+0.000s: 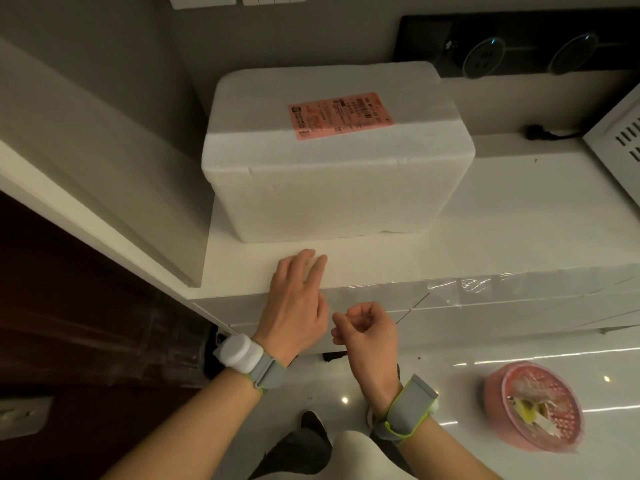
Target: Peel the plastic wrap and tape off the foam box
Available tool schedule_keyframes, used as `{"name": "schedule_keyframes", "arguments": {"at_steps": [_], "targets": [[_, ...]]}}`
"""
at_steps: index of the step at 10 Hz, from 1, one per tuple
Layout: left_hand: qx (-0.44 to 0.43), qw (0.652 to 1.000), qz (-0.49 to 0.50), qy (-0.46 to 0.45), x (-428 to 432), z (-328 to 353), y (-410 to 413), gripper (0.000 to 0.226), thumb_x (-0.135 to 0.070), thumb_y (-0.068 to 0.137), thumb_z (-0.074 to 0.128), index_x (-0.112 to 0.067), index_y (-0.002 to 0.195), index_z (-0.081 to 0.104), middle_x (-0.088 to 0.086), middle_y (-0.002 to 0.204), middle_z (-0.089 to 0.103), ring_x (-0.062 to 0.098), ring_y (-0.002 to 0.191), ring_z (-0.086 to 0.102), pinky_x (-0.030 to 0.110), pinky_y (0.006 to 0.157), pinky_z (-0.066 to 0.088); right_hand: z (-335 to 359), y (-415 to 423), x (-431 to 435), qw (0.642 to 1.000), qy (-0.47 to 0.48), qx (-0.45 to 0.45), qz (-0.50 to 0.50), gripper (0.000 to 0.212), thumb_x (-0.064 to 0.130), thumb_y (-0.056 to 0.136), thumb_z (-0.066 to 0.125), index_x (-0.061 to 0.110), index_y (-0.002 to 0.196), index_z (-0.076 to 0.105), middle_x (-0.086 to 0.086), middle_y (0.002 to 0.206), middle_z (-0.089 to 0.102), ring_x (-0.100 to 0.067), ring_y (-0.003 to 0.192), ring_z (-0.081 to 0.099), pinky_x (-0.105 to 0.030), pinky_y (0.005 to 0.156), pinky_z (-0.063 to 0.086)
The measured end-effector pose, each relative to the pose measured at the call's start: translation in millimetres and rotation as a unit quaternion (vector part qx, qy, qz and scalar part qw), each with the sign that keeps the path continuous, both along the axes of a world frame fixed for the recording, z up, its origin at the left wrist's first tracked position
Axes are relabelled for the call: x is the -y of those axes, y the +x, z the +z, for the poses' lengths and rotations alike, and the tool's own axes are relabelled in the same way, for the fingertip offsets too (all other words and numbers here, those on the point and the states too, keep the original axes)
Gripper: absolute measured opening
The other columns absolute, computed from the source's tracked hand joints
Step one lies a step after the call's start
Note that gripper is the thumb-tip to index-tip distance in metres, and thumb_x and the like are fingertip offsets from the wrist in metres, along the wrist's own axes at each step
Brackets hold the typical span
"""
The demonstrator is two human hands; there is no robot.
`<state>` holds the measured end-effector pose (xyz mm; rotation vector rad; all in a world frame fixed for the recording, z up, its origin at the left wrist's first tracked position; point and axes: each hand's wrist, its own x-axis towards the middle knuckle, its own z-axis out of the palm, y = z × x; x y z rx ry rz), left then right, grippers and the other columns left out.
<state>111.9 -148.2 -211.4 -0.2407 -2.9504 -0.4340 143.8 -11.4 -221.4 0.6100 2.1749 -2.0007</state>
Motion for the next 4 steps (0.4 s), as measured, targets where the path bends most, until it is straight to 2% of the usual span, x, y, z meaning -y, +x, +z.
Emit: {"name": "schedule_keyframes", "arguments": {"at_steps": [1, 3, 4], "targets": [[0.004, 1.000, 0.023, -0.021, -6, 1, -5, 0.055, -0.025, 0.086, 0.041, -0.011, 0.139, 0.044, 0.013, 0.141, 0.039, 0.029, 0.119, 0.041, 0.039, 0.097, 0.043, 0, 0, -2, 1.000, 0.005, 0.000, 0.007, 0.015, 0.004, 0.088, 0.073, 0.003, 0.089, 0.058, -0.019, 0.075, 0.068, -0.024, 0.059, 0.070, -0.030, 0.056, 0.059], [0.019, 0.998, 0.058, 0.023, -8, 1, -13, 0.046, -0.029, 0.093, 0.048, -0.016, 0.137, 0.047, 0.014, 0.145, 0.034, 0.029, 0.113, 0.040, 0.041, 0.097, 0.040, 1, 2, -6, 1.000, 0.003, -0.004, 0.011, 0.017, 0.002, 0.086, 0.073, 0.002, 0.090, 0.056, -0.024, 0.077, 0.068, -0.024, 0.058, 0.069, -0.036, 0.058, 0.061], [0.024, 0.998, 0.061, 0.007, -6, 3, -17, 0.047, -0.035, 0.093, 0.051, -0.016, 0.136, 0.048, 0.015, 0.144, 0.034, 0.030, 0.113, 0.041, 0.041, 0.094, 0.041, 2, 8, -14, 0.999, 0.015, 0.010, 0.041, 0.016, 0.001, 0.086, 0.072, 0.003, 0.092, 0.057, -0.022, 0.078, 0.069, -0.025, 0.060, 0.069, -0.041, 0.063, 0.062]]}}
